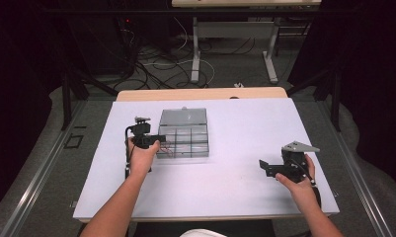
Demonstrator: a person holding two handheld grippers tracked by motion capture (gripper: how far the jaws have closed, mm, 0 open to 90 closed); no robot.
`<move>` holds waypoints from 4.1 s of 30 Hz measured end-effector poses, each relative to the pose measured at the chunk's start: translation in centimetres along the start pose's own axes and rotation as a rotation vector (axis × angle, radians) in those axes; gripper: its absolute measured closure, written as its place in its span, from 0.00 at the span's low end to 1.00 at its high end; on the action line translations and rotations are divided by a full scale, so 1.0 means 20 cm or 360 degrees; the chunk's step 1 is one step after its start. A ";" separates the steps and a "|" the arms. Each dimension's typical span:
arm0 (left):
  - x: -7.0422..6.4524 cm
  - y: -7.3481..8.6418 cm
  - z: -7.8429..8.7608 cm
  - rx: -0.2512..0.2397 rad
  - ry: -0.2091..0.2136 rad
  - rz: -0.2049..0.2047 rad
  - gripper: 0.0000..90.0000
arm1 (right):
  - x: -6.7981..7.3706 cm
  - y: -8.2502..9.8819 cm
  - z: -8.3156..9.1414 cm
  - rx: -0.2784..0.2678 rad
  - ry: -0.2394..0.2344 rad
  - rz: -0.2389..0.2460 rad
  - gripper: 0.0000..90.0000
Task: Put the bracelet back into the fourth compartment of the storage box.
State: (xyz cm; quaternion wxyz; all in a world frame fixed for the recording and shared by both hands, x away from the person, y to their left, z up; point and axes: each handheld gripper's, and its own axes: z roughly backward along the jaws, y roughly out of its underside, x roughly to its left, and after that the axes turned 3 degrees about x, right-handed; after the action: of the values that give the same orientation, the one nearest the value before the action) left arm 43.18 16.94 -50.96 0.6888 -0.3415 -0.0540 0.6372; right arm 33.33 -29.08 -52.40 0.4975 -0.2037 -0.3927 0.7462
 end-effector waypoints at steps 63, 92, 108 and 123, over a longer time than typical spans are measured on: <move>0.00 0.11 0.26 -0.0339 0.0091 -0.0517 0.35 | 0.00 0.00 0.00 0.0001 0.0010 0.0010 0.02; 0.15 0.28 0.37 -0.0338 0.0108 -0.0449 0.01 | 0.00 0.00 0.01 -0.0007 0.0016 0.0015 0.02; 0.29 0.36 0.42 -0.0358 0.0079 -0.0389 0.01 | 0.00 0.00 0.01 -0.0004 0.0020 0.0002 0.02; 0.38 0.42 0.40 -0.0330 -0.0034 -0.0403 0.02 | -0.01 0.00 0.01 -0.0003 0.0022 0.0002 0.02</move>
State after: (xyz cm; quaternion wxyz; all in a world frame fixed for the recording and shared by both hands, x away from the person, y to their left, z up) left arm 33.46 26.61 -52.13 0.7242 -0.3944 -0.1693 0.5398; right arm 33.26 -29.29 -52.32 0.4997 -0.2096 -0.3898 0.7446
